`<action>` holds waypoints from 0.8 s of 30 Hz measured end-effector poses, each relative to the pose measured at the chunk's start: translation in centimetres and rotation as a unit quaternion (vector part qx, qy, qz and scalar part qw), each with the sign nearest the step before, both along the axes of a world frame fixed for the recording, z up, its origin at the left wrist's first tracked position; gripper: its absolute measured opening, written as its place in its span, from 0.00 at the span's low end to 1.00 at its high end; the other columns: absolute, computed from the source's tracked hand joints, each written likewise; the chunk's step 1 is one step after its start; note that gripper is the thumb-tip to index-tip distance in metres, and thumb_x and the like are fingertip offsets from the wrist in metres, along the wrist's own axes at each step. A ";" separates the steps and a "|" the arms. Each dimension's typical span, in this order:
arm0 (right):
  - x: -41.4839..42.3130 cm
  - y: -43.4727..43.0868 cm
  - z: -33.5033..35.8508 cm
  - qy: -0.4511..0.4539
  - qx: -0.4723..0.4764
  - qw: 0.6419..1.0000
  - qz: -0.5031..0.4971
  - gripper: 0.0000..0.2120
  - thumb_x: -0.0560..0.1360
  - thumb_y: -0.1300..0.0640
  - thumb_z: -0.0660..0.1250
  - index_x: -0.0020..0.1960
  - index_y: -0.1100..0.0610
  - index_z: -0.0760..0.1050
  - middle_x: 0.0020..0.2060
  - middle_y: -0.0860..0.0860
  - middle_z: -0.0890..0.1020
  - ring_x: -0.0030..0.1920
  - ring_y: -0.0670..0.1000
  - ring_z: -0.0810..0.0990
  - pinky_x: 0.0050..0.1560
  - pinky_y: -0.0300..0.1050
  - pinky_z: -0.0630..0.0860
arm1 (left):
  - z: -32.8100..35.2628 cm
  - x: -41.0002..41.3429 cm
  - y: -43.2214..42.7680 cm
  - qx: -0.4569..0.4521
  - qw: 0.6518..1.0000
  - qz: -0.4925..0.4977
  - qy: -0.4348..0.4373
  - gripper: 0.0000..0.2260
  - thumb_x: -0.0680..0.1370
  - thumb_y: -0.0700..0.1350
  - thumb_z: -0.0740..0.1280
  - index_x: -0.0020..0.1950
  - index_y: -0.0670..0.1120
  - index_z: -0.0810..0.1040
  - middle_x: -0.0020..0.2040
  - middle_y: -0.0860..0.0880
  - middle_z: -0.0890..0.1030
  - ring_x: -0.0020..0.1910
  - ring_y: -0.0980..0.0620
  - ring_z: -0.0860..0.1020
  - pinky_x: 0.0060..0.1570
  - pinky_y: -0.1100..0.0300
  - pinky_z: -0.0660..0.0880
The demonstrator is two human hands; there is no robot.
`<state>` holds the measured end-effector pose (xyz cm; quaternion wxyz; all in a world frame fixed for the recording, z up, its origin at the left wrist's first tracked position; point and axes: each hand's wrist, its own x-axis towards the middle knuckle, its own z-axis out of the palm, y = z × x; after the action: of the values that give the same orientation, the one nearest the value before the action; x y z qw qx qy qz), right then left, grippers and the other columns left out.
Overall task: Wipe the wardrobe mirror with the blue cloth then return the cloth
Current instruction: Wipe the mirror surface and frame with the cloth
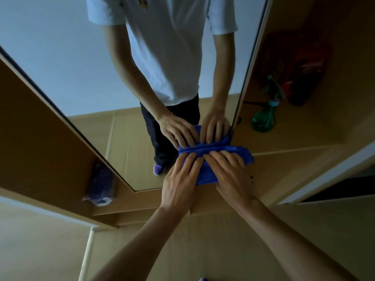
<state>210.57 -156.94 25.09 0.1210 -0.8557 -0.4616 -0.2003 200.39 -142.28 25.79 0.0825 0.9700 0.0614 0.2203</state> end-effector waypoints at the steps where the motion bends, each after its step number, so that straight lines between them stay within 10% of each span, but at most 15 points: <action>1: 0.0 0.1 -1.0 0.007 -0.006 1.000 -0.002 0.24 0.72 0.63 0.69 0.69 0.56 0.74 0.65 0.52 0.78 0.64 0.56 0.76 0.66 0.54 0.71 | -0.9 0.0 0.0 -0.005 1.000 0.003 0.009 0.23 0.73 0.40 0.74 0.68 0.43 0.77 0.67 0.44 0.78 0.70 0.42 0.72 0.56 0.52 0.81; 17: -1.0 1.0 -12.8 0.134 -0.069 0.989 -0.011 0.20 0.72 0.58 0.63 0.64 0.56 0.78 0.59 0.51 0.82 0.62 0.55 0.80 0.66 0.53 0.75 | -12.9 -0.2 -0.9 -0.130 0.980 0.057 0.139 0.23 0.74 0.37 0.70 0.69 0.44 0.75 0.68 0.47 0.77 0.71 0.46 0.73 0.49 0.53 0.82; 24: -1.2 2.0 -14.0 0.221 -0.101 0.969 -0.041 0.22 0.65 0.62 0.78 0.58 0.55 0.80 0.51 0.50 0.85 0.53 0.53 0.84 0.58 0.51 0.80 | -13.5 0.6 -0.5 -0.143 0.961 0.079 0.225 0.19 0.79 0.40 0.66 0.70 0.49 0.72 0.68 0.52 0.76 0.70 0.50 0.71 0.56 0.54 0.77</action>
<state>209.40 -154.94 11.05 0.1248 -0.9048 -0.4056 0.0361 200.95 -142.77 12.31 0.1870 0.9646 0.1859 -0.0087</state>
